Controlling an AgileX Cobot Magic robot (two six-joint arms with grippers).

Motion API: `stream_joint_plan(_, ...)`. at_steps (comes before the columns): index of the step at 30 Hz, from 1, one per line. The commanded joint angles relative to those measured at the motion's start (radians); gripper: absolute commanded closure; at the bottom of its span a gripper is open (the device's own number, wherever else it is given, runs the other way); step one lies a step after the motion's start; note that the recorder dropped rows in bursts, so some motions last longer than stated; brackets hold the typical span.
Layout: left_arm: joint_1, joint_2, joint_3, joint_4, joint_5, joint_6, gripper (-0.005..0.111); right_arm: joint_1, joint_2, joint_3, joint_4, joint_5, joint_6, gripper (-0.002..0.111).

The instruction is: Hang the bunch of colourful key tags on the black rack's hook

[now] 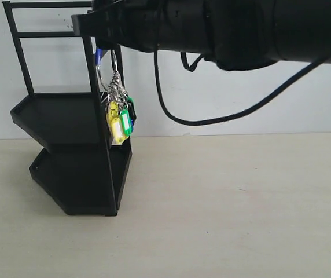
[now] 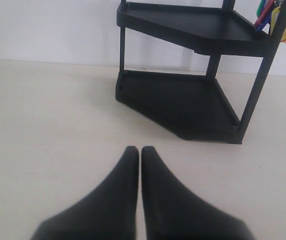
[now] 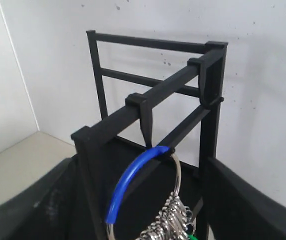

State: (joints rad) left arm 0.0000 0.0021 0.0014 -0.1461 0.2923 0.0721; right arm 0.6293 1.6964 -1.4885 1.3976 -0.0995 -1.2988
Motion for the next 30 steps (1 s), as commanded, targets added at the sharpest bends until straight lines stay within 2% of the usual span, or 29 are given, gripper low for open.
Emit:
stream_joint_plan(1,-0.001,-0.002,-0.001,0.005,-0.008,0.003,0.102,-0.001,-0.122,0.108,0.002,0.037,0.008,0.041)
stream_joint_plan(4,-0.001,-0.002,-0.001,0.005,-0.008,0.003,0.102,-0.001,-0.270,0.282,0.004,0.069,0.052,0.041)
stream_joint_plan(11,-0.001,-0.002,-0.001,0.005,-0.008,0.003,0.102,-0.001,-0.532,0.558,0.004,0.174,0.142,0.044)
stream_joint_plan(14,-0.001,-0.002,-0.001,0.005,-0.008,0.003,0.102,-0.001,-0.653,0.678,0.004,0.174,0.223,0.059)
stream_joint_plan(18,-0.001,-0.002,-0.001,0.005,-0.008,0.003,0.102,-0.001,-0.809,0.825,0.004,0.172,0.380,0.086)
stream_joint_plan(21,-0.001,-0.002,-0.001,0.005,-0.008,0.003,0.102,-0.001,-0.896,0.926,0.004,0.179,0.388,0.105)
stream_joint_plan(22,-0.001,-0.002,-0.001,0.005,-0.008,0.003,0.102,-0.001,-0.921,0.958,0.004,0.179,0.389,0.108)
stream_joint_plan(30,-0.001,-0.002,-0.001,0.005,-0.008,0.003,0.102,-0.001,-1.022,1.109,0.004,0.253,0.400,0.108)
